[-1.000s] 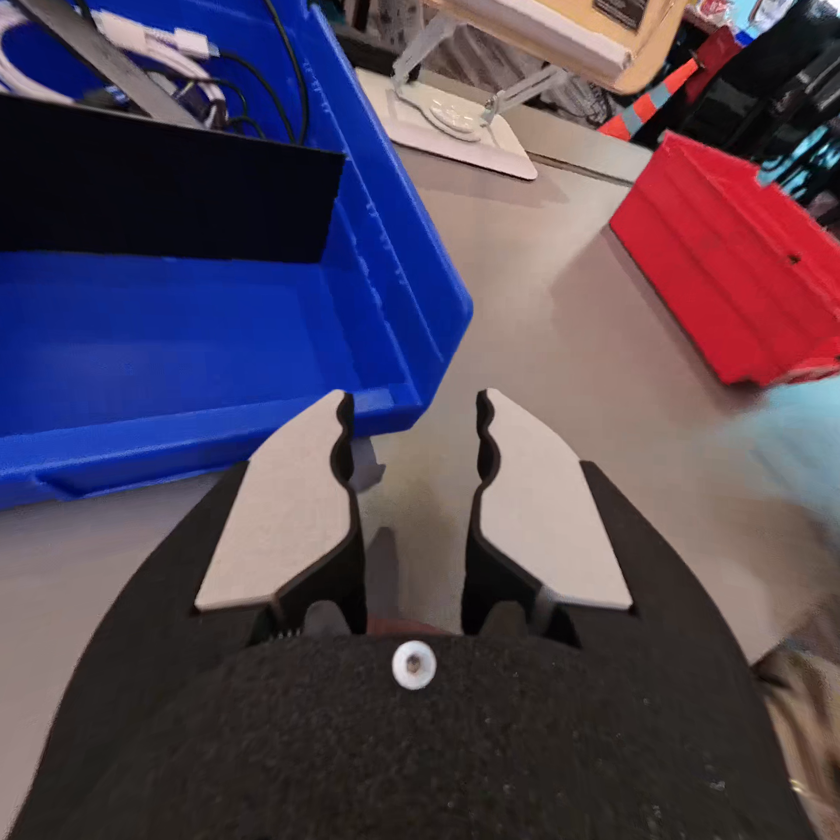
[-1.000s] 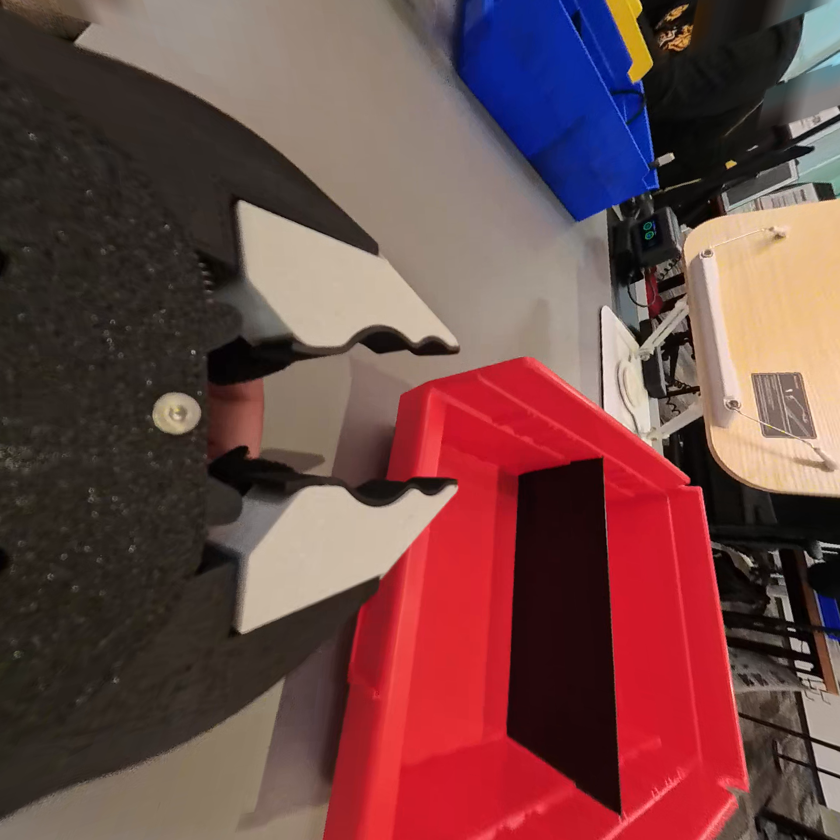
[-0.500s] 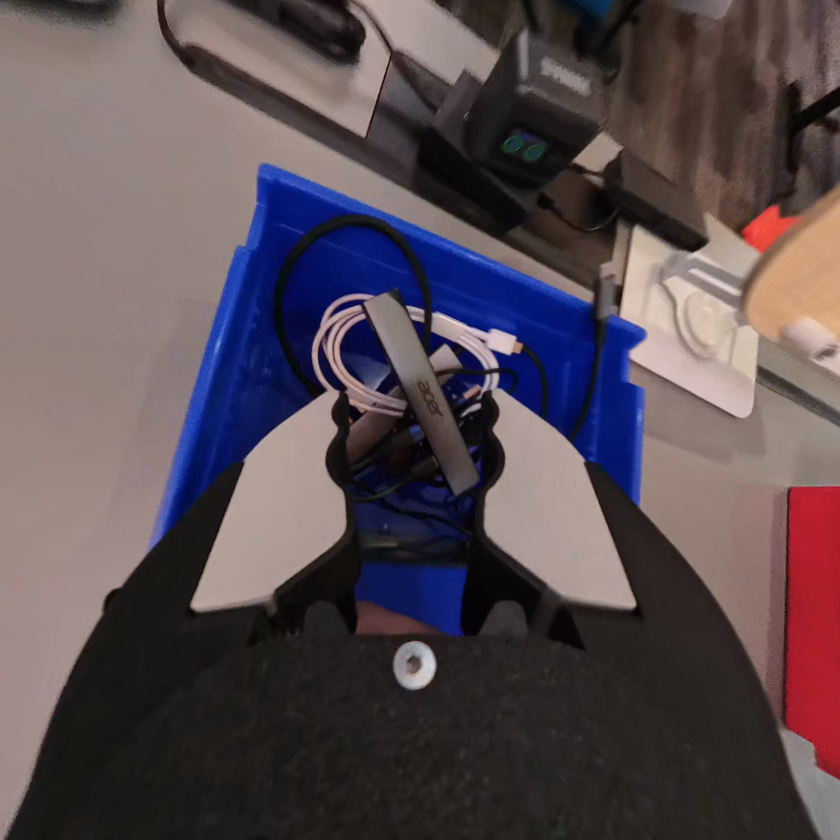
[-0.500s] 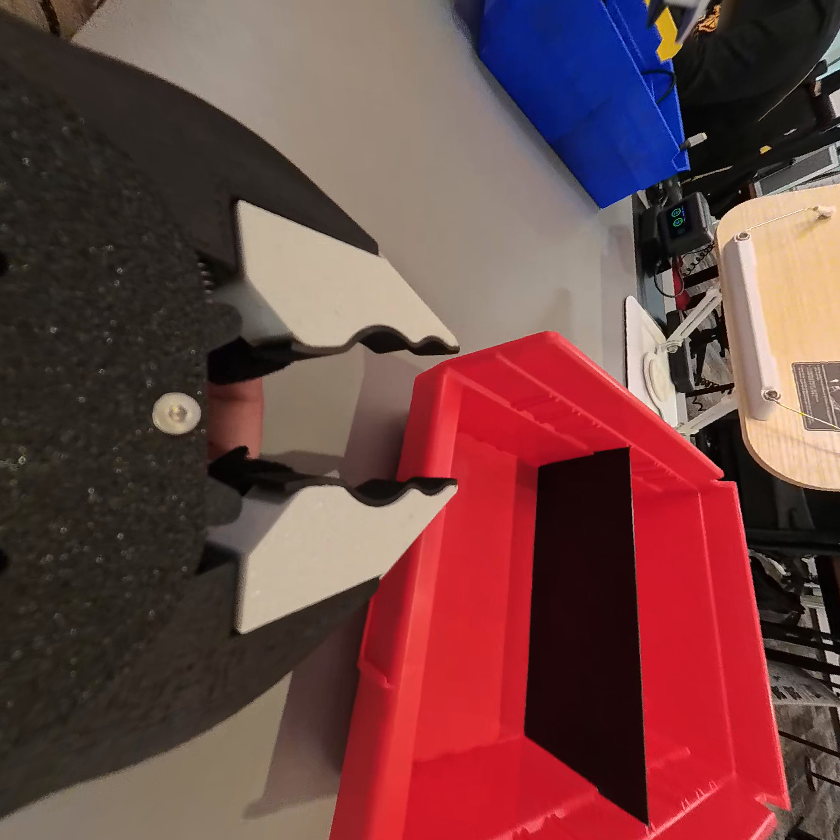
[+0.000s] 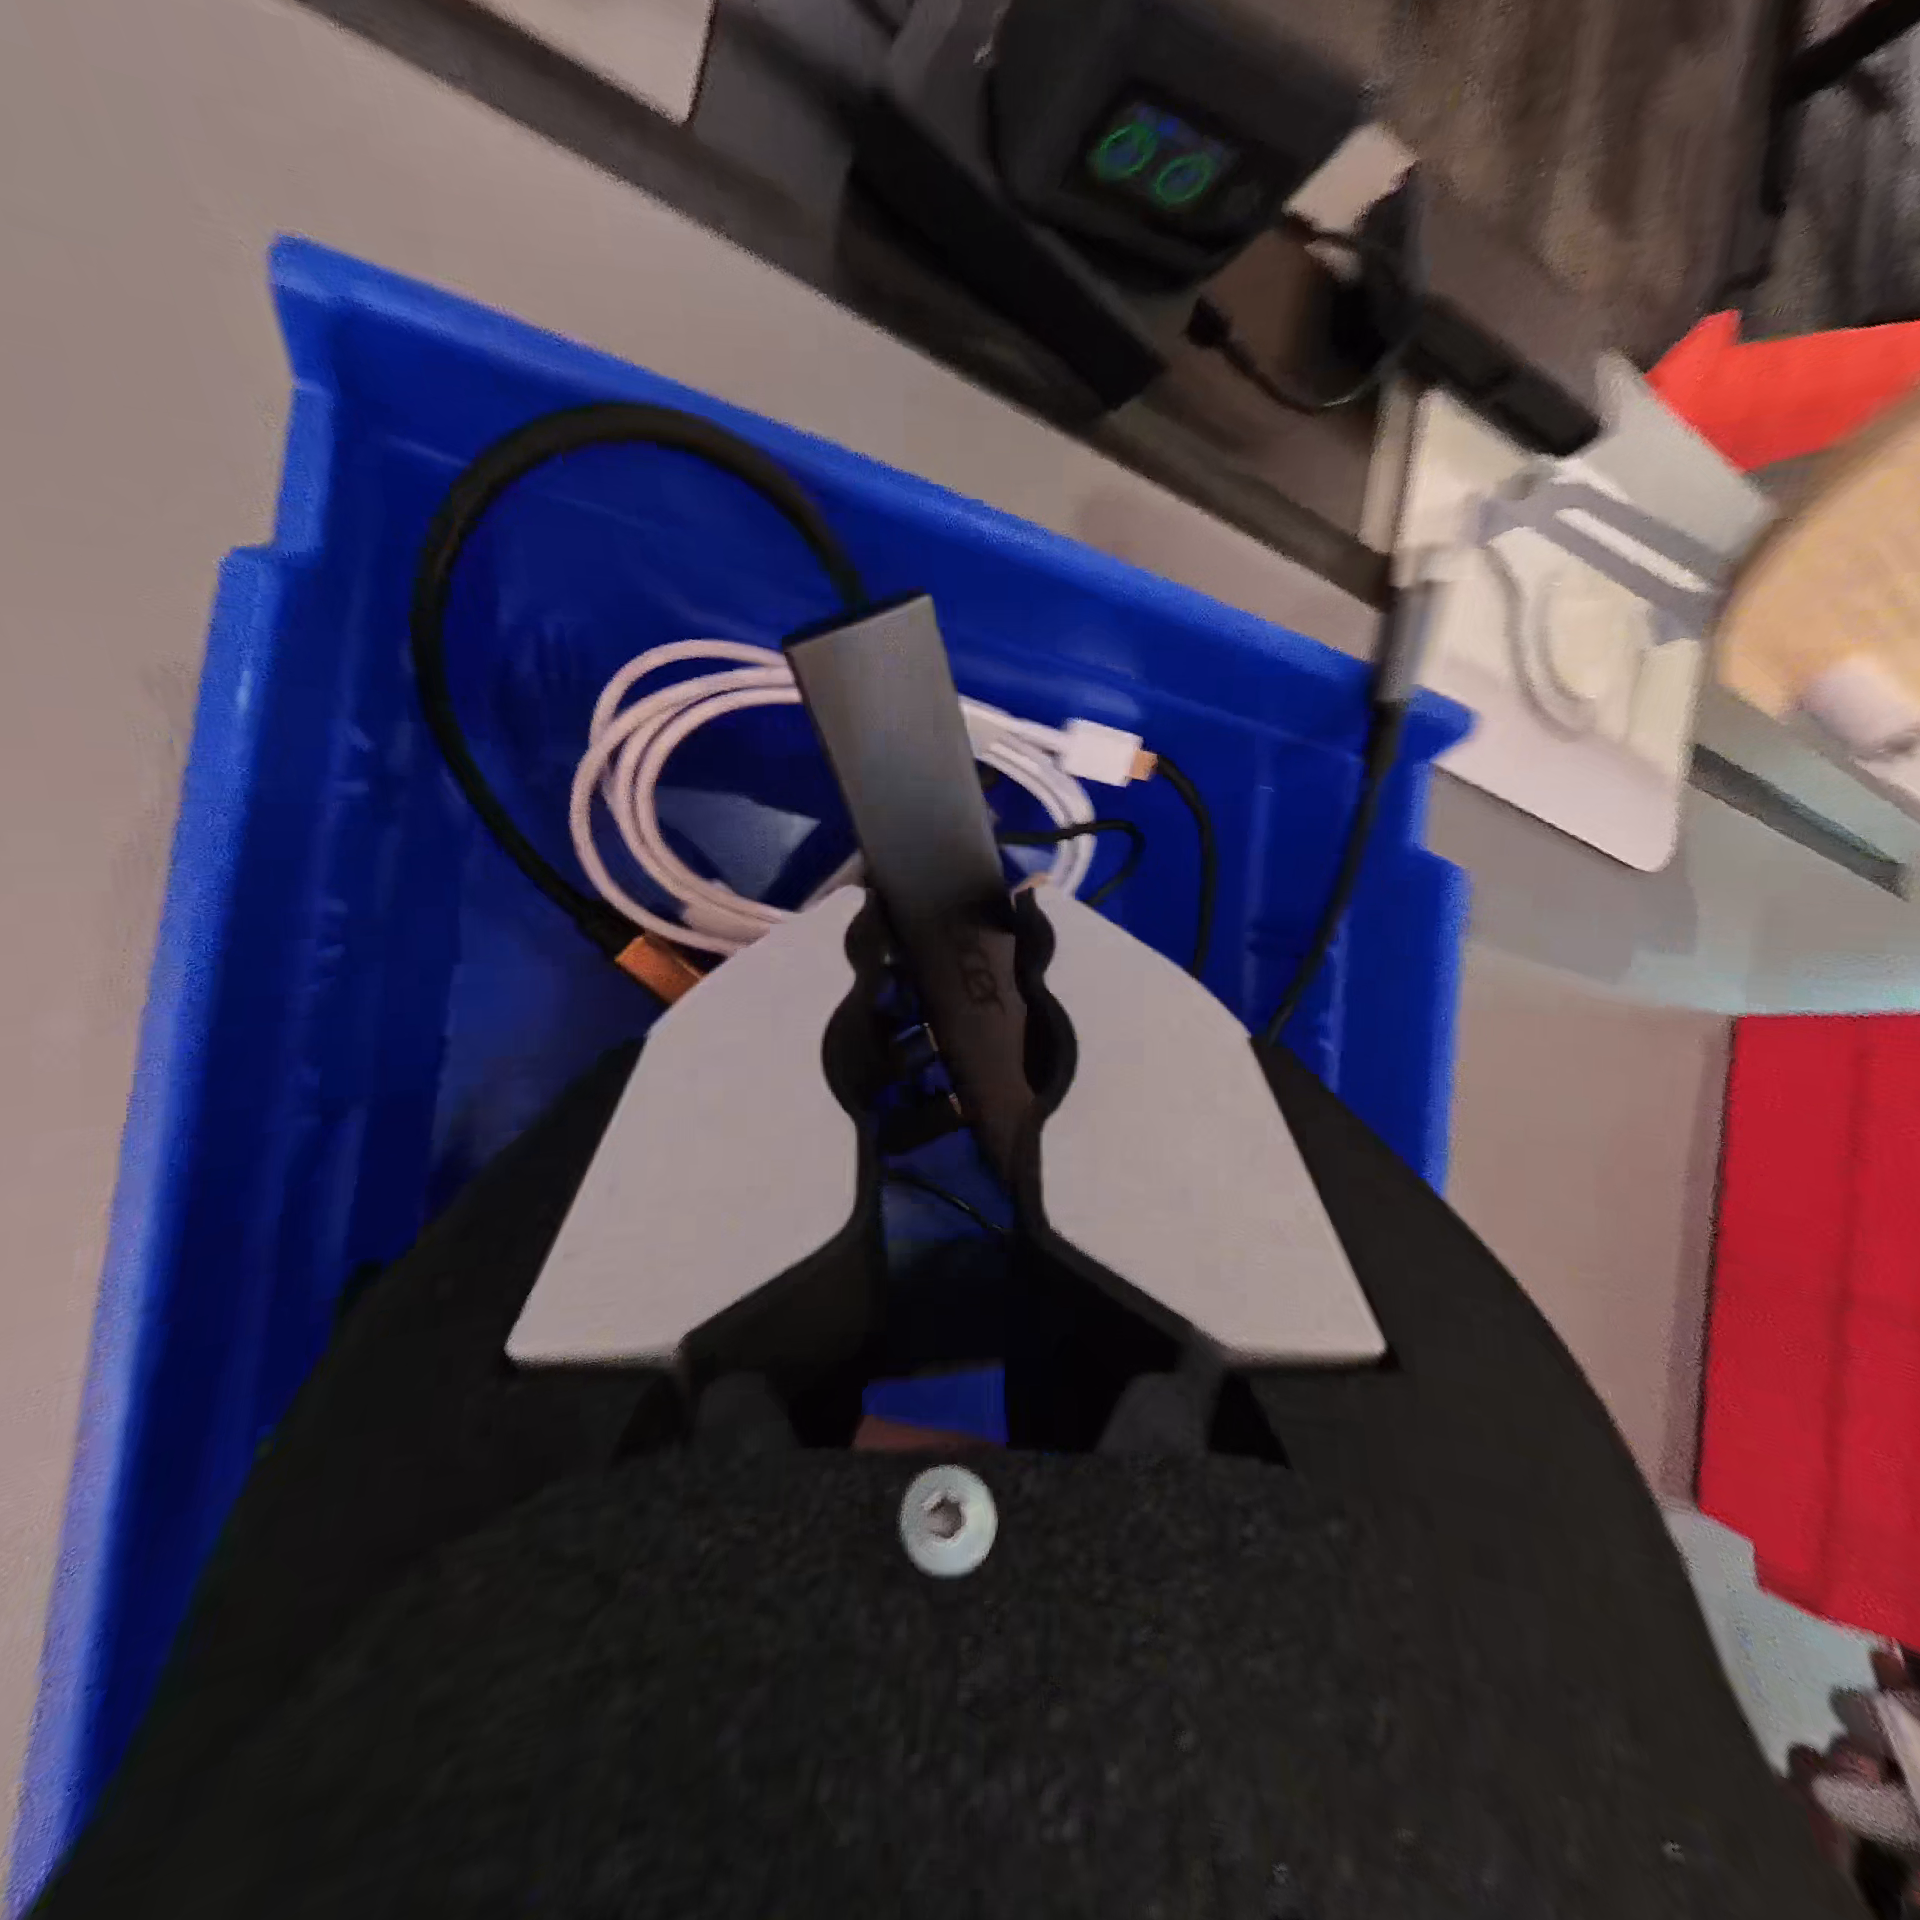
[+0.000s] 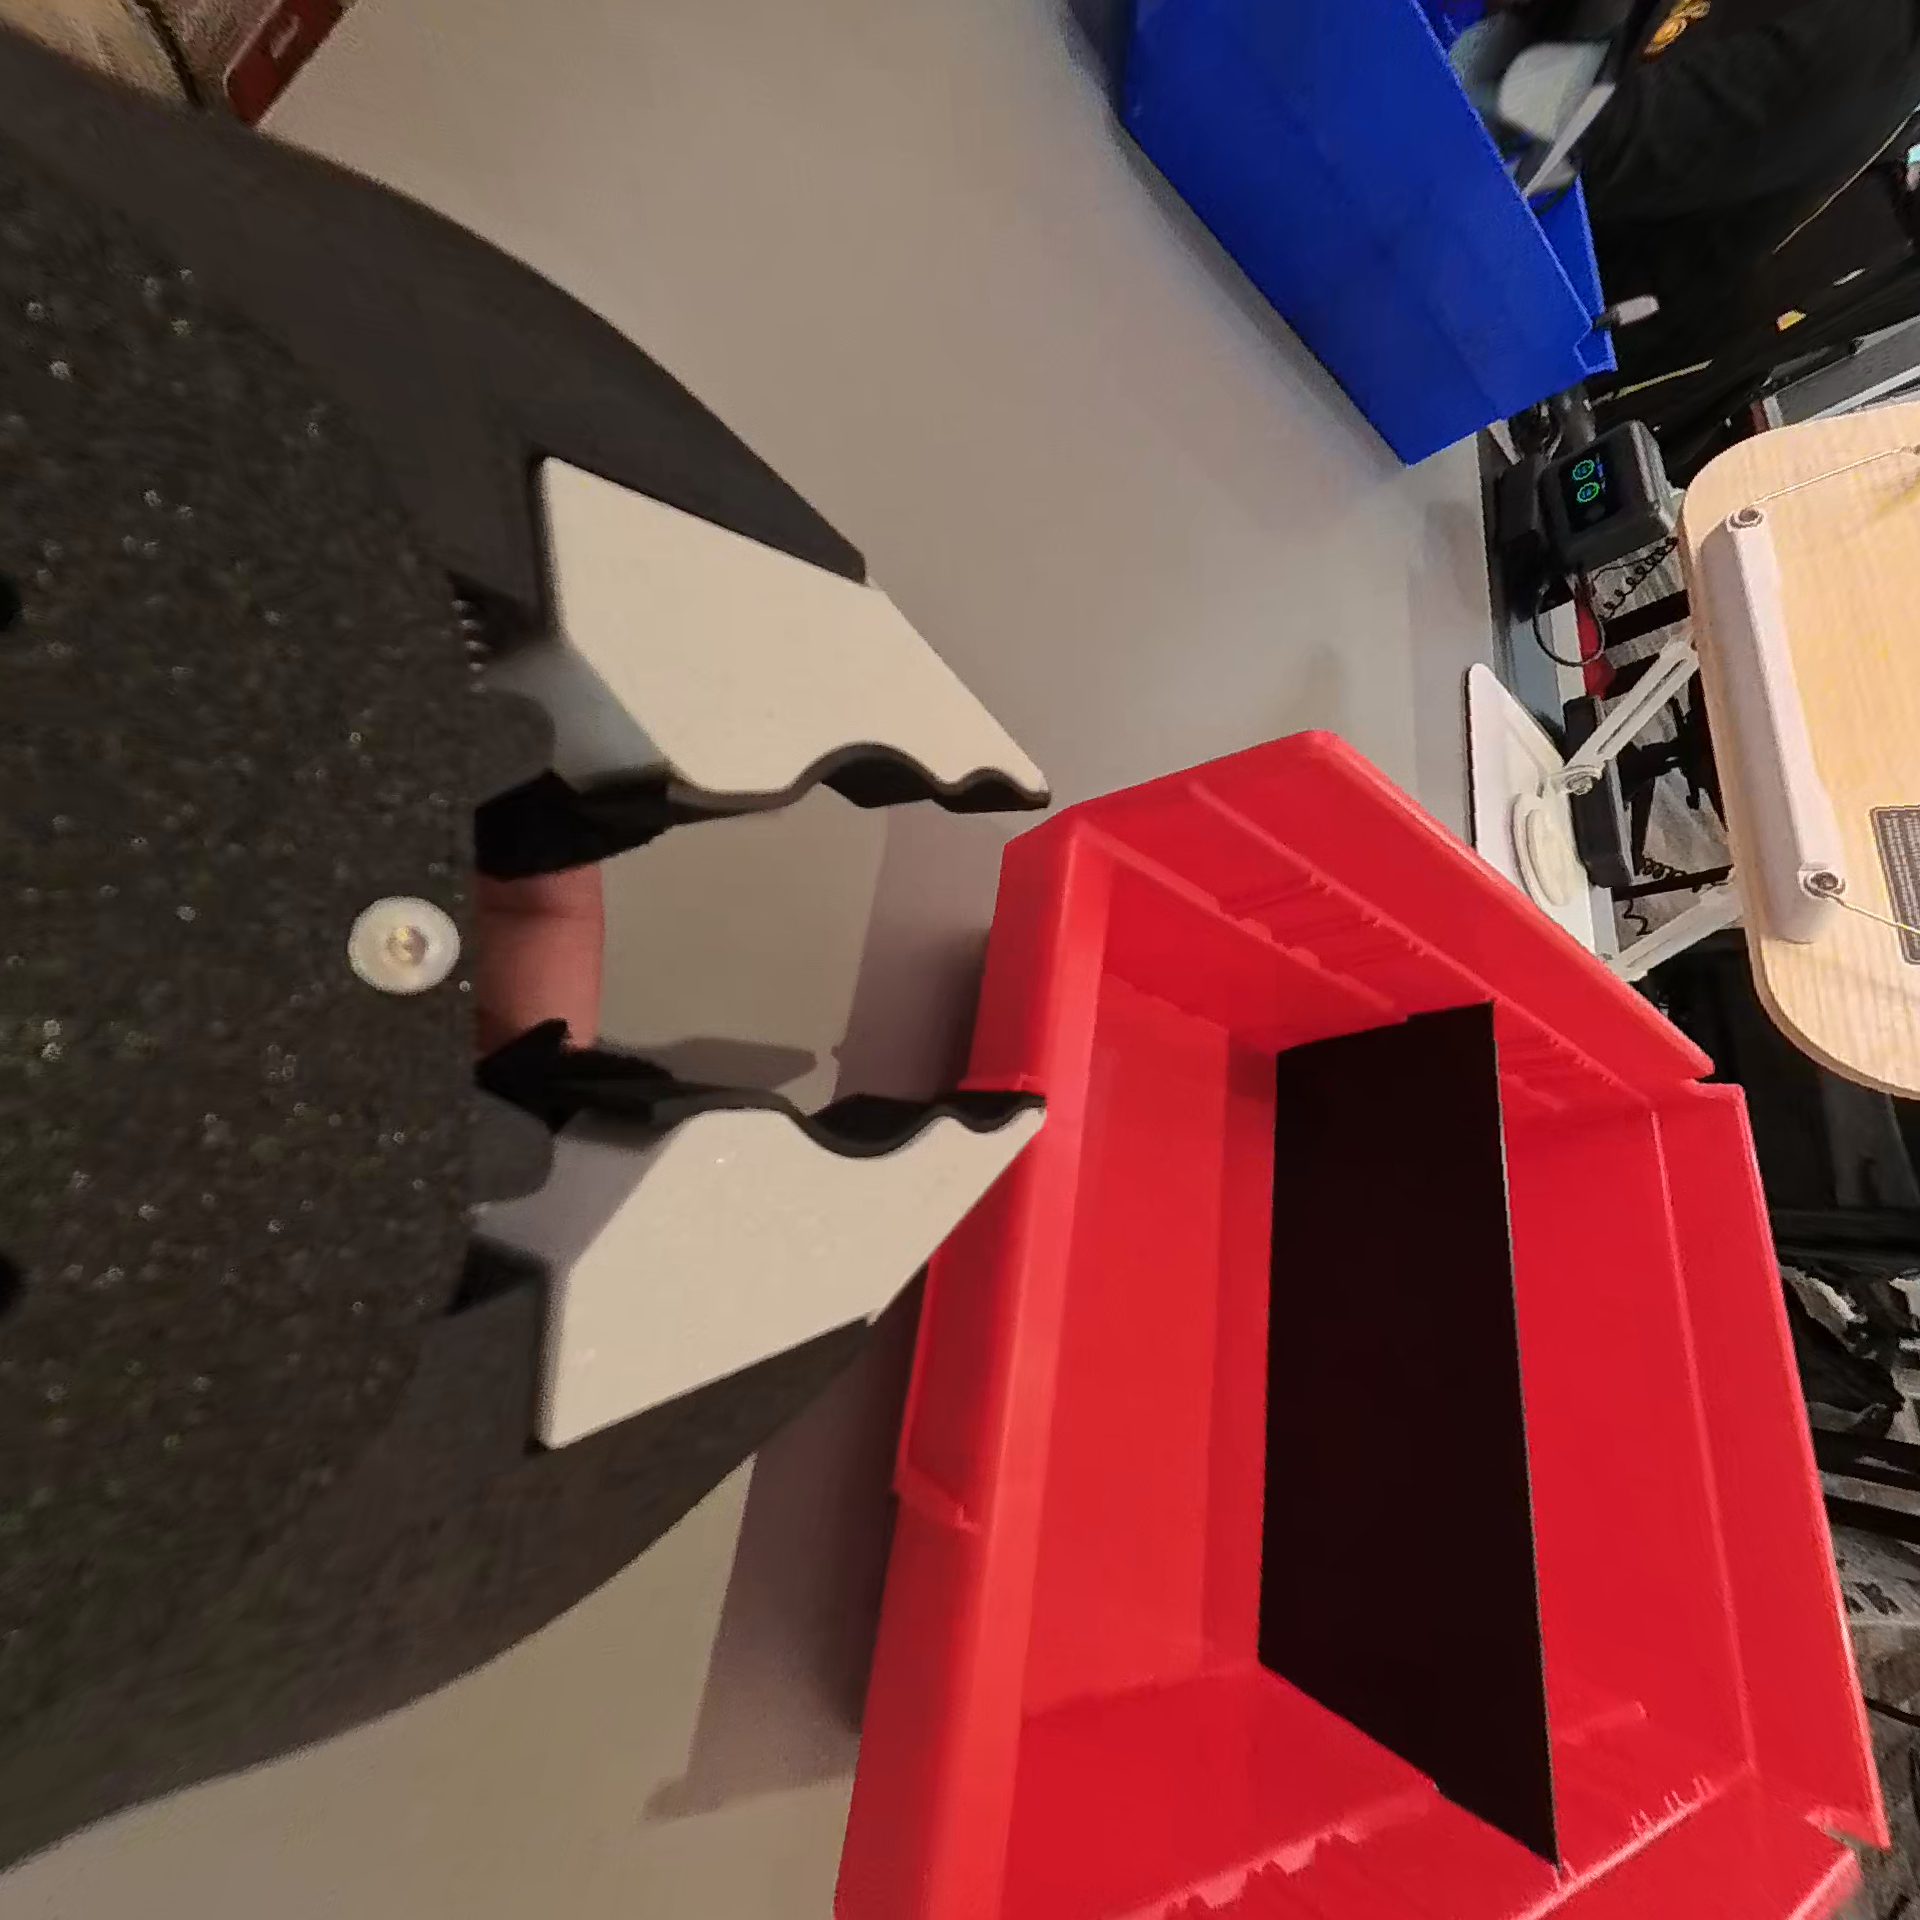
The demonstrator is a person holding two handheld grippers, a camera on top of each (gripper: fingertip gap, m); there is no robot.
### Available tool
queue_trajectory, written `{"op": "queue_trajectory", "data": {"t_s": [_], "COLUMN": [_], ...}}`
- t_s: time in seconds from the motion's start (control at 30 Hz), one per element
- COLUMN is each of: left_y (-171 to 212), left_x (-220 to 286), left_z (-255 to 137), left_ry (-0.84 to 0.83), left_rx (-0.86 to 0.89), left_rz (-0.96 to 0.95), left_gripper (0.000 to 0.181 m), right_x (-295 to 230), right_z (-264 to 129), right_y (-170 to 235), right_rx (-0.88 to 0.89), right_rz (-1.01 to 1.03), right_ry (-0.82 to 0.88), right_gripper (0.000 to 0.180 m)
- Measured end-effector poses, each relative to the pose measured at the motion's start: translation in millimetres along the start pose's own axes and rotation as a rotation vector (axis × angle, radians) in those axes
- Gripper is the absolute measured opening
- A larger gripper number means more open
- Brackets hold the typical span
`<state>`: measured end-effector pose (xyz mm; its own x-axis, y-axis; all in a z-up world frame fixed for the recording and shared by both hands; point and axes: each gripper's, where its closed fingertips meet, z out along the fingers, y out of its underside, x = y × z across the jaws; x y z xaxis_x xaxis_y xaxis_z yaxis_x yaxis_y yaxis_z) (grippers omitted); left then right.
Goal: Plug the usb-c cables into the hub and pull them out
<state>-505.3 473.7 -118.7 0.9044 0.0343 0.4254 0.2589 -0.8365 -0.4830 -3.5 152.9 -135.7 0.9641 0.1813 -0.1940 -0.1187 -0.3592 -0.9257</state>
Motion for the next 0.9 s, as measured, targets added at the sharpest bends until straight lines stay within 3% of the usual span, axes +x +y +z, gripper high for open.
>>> {"op": "queue_trajectory", "data": {"t_s": [0.23, 0.43, 0.53, 0.7, 0.9], "left_y": [-16.1, -11.3, 17.0, 58.8, 93.7], "left_x": [58.2, 156.8, 214.5, 308.1, 383.7], "left_z": [-86.6, -186.0, -233.3, -311.9, -398.3], "left_ry": [0.257, 0.47, 0.581, 0.823, 1.048], "left_rx": [0.289, 0.554, 0.649, 0.74, 0.848], "left_rz": [0.266, 0.726, 1.007, 1.264, 1.445], "left_gripper": [0.022, 0.022, 0.022, 0.022, 0.022], "right_x": [0.1, -17.9, -51.9, -127.4, -138.7], "right_z": [-3.3, -6.4, -10.9, -25.2, -32.0], "right_y": [-4.3, -23.5, -38.8, -48.8, -41.5], "right_rx": [0.023, 0.113, 0.171, 0.138, 0.144], "right_rz": [-0.013, -0.055, -0.012, 0.117, 0.111], "right_ry": [0.015, -0.018, -0.158, -0.559, -0.596], "right_gripper": [0.053, 0.053, 0.053, 0.056, 0.056]}}
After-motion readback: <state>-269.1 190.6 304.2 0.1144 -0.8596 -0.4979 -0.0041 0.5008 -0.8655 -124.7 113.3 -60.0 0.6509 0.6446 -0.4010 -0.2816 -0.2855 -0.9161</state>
